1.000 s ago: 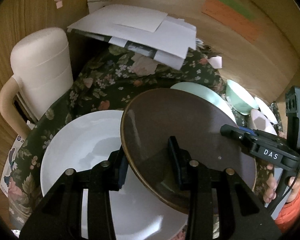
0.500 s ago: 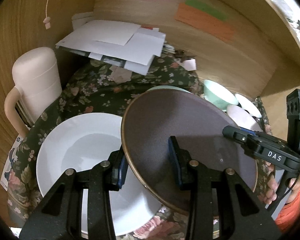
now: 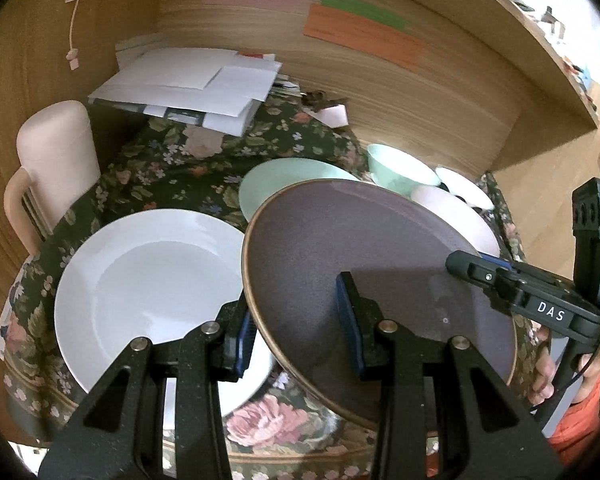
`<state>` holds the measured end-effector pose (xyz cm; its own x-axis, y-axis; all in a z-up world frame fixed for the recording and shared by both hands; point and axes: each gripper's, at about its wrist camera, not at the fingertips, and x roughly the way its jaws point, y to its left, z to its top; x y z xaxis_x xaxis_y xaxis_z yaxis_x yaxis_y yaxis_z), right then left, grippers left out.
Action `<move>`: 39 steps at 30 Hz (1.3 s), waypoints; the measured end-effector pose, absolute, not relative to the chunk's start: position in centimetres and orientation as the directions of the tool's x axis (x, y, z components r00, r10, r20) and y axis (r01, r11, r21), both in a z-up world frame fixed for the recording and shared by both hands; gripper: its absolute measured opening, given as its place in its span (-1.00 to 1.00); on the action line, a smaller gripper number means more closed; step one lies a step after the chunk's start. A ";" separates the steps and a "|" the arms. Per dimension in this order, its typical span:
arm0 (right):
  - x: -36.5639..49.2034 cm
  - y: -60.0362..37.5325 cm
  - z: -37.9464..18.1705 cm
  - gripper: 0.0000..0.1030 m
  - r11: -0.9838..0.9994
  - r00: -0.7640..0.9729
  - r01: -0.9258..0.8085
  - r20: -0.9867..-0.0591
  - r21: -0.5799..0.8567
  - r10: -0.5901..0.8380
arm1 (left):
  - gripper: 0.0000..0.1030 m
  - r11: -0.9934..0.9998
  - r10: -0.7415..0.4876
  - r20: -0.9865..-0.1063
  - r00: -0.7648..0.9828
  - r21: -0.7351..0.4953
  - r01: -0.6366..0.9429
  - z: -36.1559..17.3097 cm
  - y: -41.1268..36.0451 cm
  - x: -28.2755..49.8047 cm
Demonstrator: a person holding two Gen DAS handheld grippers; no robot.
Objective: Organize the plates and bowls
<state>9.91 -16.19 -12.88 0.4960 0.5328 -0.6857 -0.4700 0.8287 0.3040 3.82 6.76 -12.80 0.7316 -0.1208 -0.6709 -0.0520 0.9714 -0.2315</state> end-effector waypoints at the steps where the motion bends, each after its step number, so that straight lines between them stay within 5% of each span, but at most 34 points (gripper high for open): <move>1: 9.7 -16.4 -12.9 -0.38 0.830 0.497 -0.467 -0.686 0.305 0.531 | -0.27 0.971 -0.124 -0.671 0.731 -0.232 -0.048 -12.8 6.6 3.7; 39: 9.1 -22.1 -18.3 -0.38 0.890 0.459 -0.296 -0.766 0.347 0.451 | -0.26 0.962 -0.238 -0.763 0.601 -0.271 0.037 -18.7 2.0 6.1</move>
